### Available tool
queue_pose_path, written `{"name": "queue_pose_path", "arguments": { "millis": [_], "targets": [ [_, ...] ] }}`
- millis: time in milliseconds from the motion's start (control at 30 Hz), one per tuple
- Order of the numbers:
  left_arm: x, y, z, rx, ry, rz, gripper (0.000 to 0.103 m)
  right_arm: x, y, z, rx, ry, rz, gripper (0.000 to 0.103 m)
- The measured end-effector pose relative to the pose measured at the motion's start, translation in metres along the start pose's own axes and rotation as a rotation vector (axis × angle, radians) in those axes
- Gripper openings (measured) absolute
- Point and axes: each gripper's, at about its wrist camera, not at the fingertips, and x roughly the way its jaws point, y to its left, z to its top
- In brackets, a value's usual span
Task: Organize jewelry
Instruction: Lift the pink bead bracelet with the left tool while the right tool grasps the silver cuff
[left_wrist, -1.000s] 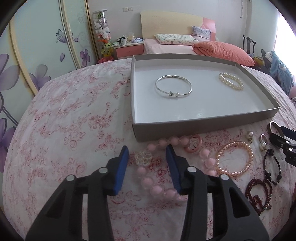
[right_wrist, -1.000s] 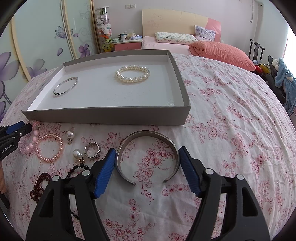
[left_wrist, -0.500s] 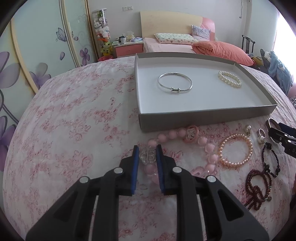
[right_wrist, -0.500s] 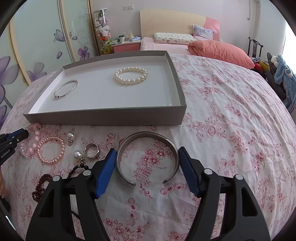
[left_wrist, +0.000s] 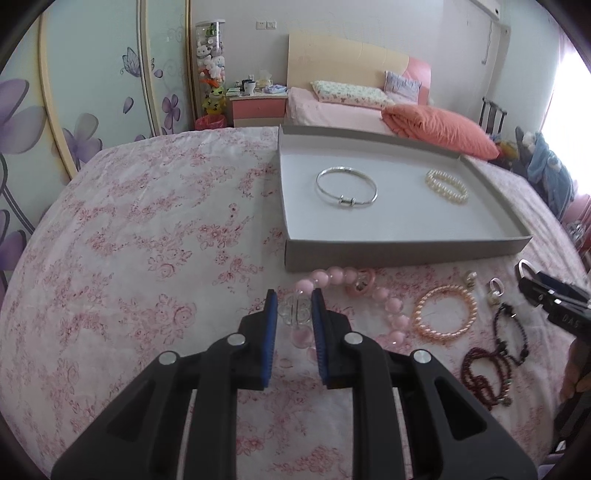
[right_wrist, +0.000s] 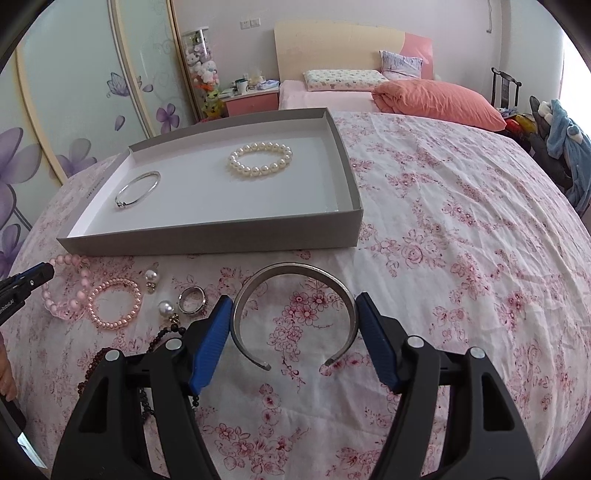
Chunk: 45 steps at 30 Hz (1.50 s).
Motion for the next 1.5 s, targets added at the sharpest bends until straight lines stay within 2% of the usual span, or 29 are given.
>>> {"name": "queue_pose_path", "arguments": {
  "millis": [433,767,1167,1500],
  "targets": [
    [-0.038,-0.006,0.001,-0.053,-0.088,-0.122,0.019,-0.021,0.014,-0.001,-0.013,-0.053,0.064,0.068],
    [-0.060,-0.013,0.005,-0.062,-0.137,-0.180,0.019,-0.038,0.026,-0.003,-0.030,-0.104,0.095,0.068],
    [-0.071,-0.014,0.007,-0.079,-0.173,-0.189,0.019,-0.061,0.036,-0.001,-0.053,-0.191,0.107,0.068],
    [-0.092,-0.025,0.012,-0.062,-0.253,-0.162,0.019,-0.086,0.042,0.006,-0.079,-0.337,0.093,0.068]
  ]
}}
